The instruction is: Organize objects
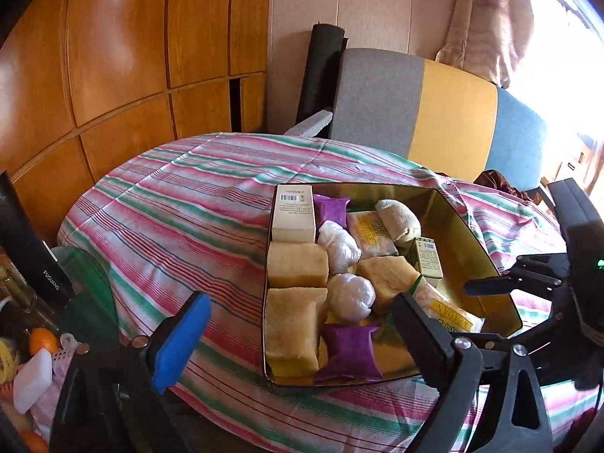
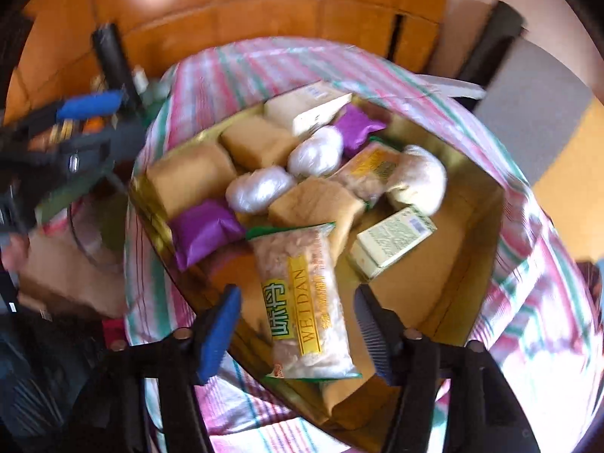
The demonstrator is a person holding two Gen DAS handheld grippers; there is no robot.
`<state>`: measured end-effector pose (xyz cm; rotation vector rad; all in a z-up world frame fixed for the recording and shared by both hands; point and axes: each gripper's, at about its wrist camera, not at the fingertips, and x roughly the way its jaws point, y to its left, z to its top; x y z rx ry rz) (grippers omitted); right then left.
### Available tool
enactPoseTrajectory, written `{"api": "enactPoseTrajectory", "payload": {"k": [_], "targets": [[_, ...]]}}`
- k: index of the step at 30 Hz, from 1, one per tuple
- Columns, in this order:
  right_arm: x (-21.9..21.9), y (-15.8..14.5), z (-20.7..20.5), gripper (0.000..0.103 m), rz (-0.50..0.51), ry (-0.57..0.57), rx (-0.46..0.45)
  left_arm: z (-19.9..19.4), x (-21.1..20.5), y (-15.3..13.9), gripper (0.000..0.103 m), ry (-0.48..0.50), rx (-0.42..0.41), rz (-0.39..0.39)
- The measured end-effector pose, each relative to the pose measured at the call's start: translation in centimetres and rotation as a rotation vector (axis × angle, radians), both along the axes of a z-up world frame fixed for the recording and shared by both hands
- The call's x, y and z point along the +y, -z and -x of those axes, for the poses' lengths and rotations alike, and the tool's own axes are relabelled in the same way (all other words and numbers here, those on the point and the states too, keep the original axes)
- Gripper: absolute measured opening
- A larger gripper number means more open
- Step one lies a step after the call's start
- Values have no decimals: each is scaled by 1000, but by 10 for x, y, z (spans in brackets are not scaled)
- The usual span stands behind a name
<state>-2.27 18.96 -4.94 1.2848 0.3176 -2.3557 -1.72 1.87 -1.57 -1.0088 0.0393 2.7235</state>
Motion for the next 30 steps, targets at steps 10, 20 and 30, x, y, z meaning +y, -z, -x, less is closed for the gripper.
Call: {"api": "enactPoseTrajectory", "payload": {"k": [10,20,30], "targets": [[10,-18,-29,65,99,410,129,-12,9,-9,103,-36,16,18],[19,-38,-62,65,78,635,231,-25,12,-12,103,-78,19,31],[23,-52,-73,65,90,673,277,-31,7,-17,103,-77,32,-8]]}}
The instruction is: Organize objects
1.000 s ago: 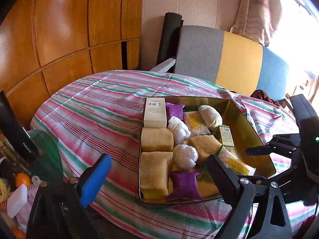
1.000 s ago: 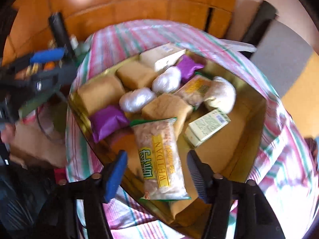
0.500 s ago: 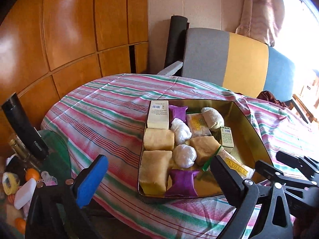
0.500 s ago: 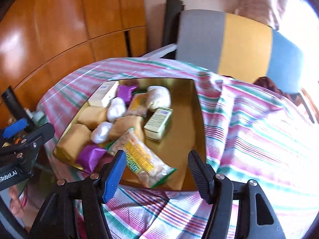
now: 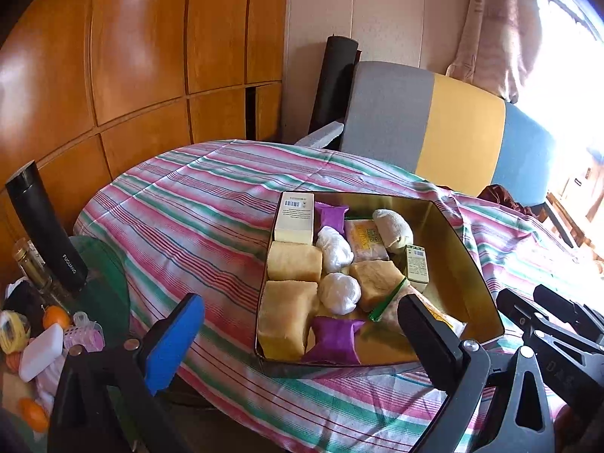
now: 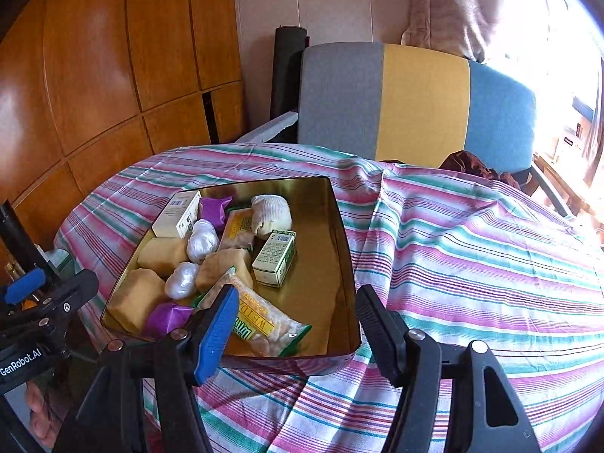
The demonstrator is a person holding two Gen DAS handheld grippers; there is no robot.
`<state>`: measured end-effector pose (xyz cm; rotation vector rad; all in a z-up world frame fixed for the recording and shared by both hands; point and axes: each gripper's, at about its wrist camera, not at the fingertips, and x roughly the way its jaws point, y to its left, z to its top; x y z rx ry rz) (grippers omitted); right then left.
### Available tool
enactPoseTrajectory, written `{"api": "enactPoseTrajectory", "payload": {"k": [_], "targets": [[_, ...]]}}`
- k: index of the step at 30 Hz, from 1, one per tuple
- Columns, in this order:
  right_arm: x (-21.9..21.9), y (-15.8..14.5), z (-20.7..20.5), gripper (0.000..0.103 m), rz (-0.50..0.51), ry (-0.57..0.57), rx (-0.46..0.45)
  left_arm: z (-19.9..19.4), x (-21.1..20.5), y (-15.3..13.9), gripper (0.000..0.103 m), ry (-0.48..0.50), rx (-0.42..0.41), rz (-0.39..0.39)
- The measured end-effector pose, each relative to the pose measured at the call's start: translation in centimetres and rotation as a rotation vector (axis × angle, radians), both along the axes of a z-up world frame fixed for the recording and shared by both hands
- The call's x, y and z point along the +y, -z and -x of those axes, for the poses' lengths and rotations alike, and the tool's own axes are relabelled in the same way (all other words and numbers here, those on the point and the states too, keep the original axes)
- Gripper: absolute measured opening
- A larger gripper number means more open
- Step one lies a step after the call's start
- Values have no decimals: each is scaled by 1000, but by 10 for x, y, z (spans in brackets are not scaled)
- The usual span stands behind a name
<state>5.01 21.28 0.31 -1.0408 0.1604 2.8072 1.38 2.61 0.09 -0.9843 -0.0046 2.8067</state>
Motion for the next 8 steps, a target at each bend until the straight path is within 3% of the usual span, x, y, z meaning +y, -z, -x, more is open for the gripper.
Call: {"api": "enactPoseTrajectory", "payload": {"k": [8], "targets": [[-10,4,5,65,-12,-13,-16,-1,-2,1,103,-26,7,19]]}}
